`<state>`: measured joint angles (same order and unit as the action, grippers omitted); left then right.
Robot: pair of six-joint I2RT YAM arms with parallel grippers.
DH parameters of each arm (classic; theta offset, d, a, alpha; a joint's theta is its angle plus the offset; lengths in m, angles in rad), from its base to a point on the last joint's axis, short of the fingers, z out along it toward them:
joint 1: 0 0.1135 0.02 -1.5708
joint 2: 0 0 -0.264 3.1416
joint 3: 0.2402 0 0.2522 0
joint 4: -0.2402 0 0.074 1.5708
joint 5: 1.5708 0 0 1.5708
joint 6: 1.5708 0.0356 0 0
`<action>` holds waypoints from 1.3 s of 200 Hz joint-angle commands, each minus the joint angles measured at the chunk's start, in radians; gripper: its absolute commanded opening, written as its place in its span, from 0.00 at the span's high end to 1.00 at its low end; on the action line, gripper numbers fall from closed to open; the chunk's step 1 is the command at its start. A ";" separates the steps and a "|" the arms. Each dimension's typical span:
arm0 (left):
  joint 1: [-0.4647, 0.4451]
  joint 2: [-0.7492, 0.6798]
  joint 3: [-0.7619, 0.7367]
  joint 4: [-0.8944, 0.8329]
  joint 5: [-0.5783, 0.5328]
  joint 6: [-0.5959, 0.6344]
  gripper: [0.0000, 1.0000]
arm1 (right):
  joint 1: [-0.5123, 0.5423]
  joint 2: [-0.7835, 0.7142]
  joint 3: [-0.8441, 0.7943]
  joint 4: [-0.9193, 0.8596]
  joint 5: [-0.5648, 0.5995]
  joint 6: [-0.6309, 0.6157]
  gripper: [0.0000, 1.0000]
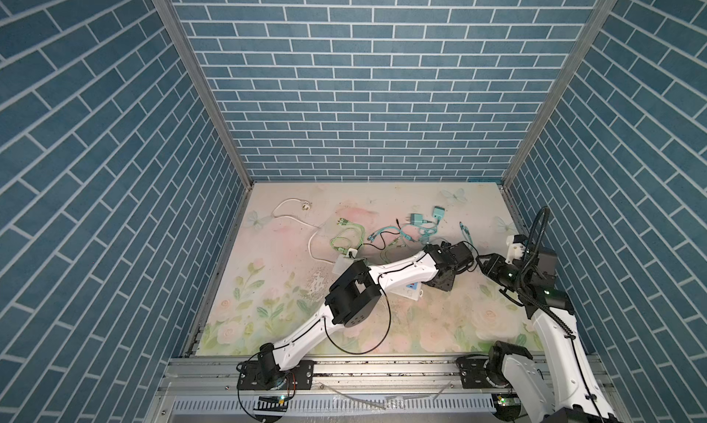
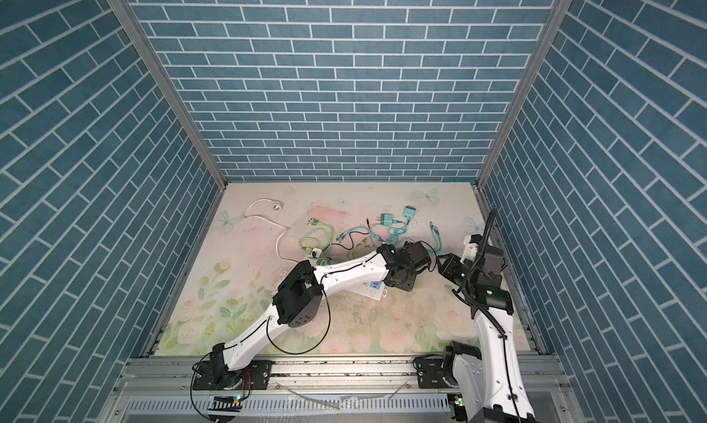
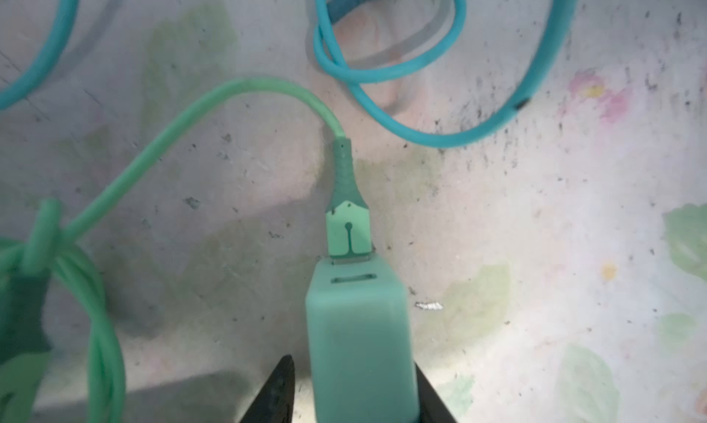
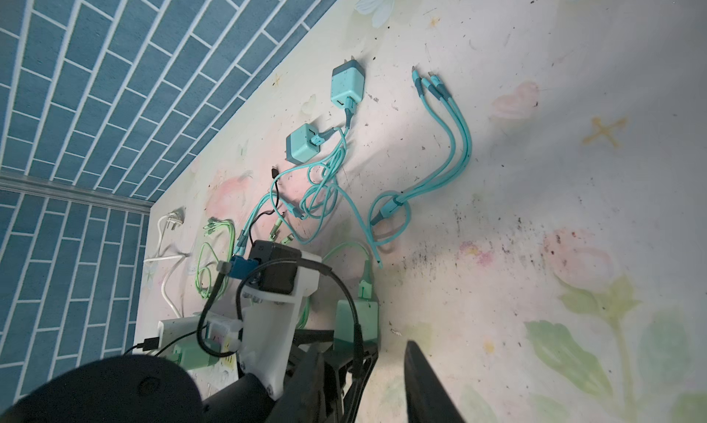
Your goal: Insert the plug
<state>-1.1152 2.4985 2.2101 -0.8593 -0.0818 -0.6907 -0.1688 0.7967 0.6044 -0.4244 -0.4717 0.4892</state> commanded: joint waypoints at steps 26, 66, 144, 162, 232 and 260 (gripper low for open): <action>0.009 0.036 0.027 -0.020 0.004 0.014 0.58 | -0.005 -0.014 -0.024 0.017 -0.018 -0.028 0.64; 0.008 0.040 0.027 -0.024 0.008 0.016 0.63 | -0.005 -0.014 -0.023 0.018 -0.017 -0.029 0.64; 0.015 0.065 0.047 -0.035 0.015 0.035 0.69 | -0.004 -0.015 -0.025 0.026 -0.039 -0.029 0.65; 0.015 0.059 0.045 -0.035 0.012 0.048 0.71 | -0.005 -0.007 -0.026 0.032 -0.056 -0.029 0.65; 0.023 -0.013 -0.001 0.024 0.030 0.182 0.80 | -0.004 0.004 -0.023 0.033 -0.080 -0.031 0.64; 0.037 -0.143 -0.128 0.124 0.052 0.288 0.82 | -0.003 0.005 -0.025 0.049 -0.112 -0.026 0.64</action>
<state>-1.0985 2.4889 2.1731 -0.8093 -0.0471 -0.5209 -0.1696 0.7994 0.5957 -0.4023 -0.5373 0.4892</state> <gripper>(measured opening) 0.310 0.357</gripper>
